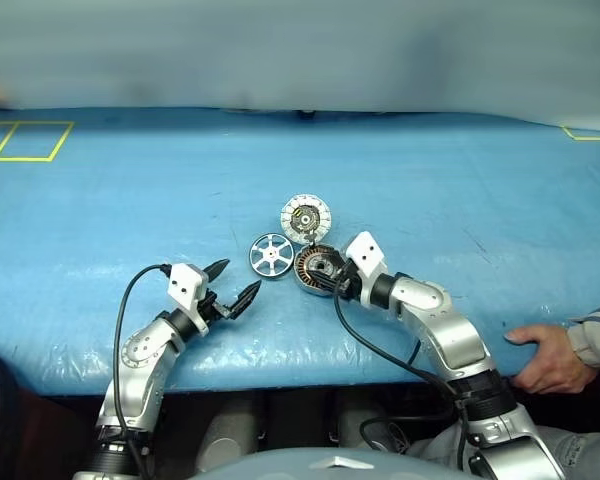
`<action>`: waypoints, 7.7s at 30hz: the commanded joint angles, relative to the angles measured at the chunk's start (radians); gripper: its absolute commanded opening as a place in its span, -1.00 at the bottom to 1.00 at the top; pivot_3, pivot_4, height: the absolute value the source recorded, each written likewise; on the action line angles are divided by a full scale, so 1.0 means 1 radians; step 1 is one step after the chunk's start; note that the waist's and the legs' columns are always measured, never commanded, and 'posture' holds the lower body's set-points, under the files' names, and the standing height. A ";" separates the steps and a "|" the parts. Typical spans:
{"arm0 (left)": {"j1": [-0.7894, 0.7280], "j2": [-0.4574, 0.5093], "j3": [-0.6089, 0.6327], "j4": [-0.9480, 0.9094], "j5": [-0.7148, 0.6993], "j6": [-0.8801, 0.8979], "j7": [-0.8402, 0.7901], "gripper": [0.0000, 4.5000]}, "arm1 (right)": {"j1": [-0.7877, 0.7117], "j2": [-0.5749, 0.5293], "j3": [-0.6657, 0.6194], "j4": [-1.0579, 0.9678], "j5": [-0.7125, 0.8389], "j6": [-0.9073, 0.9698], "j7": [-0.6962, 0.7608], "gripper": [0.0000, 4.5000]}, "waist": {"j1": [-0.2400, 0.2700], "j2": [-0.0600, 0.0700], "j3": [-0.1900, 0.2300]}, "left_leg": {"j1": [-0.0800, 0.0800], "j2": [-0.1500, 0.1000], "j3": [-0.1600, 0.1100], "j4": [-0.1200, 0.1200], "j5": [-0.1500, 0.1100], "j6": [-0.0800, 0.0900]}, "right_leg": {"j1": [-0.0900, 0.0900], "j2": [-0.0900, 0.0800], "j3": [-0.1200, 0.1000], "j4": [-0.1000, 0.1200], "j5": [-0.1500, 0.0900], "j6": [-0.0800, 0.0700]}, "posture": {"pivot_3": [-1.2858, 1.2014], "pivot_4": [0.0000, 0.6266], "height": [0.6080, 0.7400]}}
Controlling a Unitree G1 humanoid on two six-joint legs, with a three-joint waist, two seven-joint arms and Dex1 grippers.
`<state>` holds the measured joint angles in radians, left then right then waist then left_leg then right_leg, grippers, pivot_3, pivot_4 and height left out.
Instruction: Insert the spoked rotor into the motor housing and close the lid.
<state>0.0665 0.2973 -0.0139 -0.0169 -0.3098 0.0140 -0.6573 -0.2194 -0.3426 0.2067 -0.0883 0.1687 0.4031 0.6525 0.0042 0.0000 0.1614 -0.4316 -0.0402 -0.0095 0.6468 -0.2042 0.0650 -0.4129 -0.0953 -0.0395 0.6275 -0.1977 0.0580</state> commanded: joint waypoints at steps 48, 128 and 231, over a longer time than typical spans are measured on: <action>-0.095 0.047 0.035 -0.037 -0.045 0.027 -0.054 1.00 | 0.017 0.016 -0.044 -0.144 0.093 0.011 0.034 -0.99 | 0.001 0.000 0.000 | 0.000 0.000 0.000 0.000 0.000 0.000 | 0.000 0.000 0.000 0.000 -0.001 0.002 | 0.03 -0.52 1.00; -0.237 0.061 -0.049 0.141 0.064 -0.015 -0.184 1.00 | 0.020 -0.092 -0.038 -0.153 -0.007 -0.001 -0.033 -0.99 | 0.011 -0.001 0.000 | 0.000 -0.001 0.000 0.001 0.002 0.004 | 0.000 0.000 0.000 0.000 0.002 -0.002 | 0.03 -0.52 1.00; -0.159 0.020 -0.097 0.140 0.084 -0.066 -0.145 1.00 | -0.016 -0.331 -0.153 -0.074 -0.105 0.185 -0.001 -0.21 | 0.015 -0.001 0.000 | -0.001 0.000 0.001 0.002 0.002 0.005 | 0.001 -0.001 0.000 0.000 0.002 -0.001 | 0.03 -0.52 1.00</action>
<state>-0.0917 0.3156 -0.1075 0.1511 -0.2337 -0.0380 -0.8054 -0.2321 -0.6684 0.0866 -0.1418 0.0592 0.5813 0.6557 0.0194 -0.0008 0.1613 -0.4322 -0.0407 -0.0089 0.6490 -0.2021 0.0704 -0.4118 -0.0959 -0.0393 0.6273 -0.1955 0.0567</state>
